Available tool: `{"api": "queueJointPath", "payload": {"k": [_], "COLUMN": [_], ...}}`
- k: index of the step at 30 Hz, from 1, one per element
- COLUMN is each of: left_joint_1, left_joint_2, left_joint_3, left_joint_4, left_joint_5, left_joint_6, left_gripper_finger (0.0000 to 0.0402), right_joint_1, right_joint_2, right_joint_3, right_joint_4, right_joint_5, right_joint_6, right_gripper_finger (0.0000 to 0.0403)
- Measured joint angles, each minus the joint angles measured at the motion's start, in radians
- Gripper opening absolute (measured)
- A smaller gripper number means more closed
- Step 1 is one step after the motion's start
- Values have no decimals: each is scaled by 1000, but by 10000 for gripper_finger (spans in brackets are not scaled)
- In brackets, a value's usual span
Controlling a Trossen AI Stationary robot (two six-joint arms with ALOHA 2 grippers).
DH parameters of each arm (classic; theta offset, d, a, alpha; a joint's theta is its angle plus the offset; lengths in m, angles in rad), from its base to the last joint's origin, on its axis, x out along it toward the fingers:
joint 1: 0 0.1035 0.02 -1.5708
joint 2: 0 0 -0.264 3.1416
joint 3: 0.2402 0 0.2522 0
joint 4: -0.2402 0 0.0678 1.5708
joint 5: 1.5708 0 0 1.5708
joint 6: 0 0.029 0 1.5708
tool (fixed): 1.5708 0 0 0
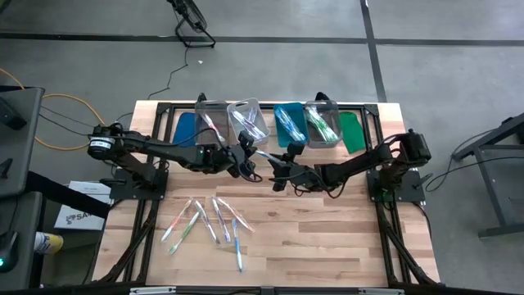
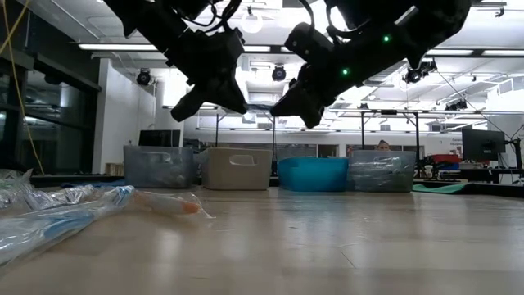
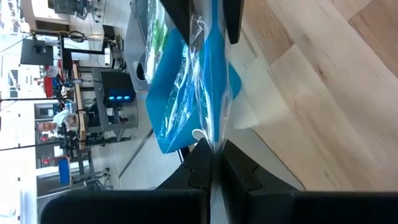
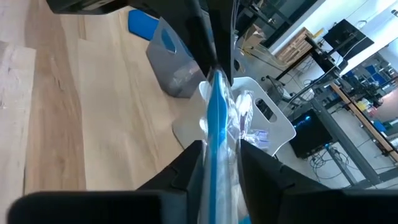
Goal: Pick & Place Toothbrushes
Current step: Put the blue toothbrush into the blue bin
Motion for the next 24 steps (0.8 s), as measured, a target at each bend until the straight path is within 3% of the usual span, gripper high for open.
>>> {"api": "queueJointPath", "payload": {"k": [7,24], "left_joint_1": [0,0], "left_joint_2": [0,0], "left_joint_3": [0,0], "left_joint_4": [-5,-4], "left_joint_5": [0,58], "left_joint_6": [-5,-15], "left_gripper_finger": [11,107], "right_joint_1": [-1,-1], "right_joint_2": [0,0], "right_joint_3": [0,0], "right_joint_4": [1,-19], "right_joint_5": [-31,-45], "right_joint_6": [7,121], "right_gripper_finger": [41,40]}}
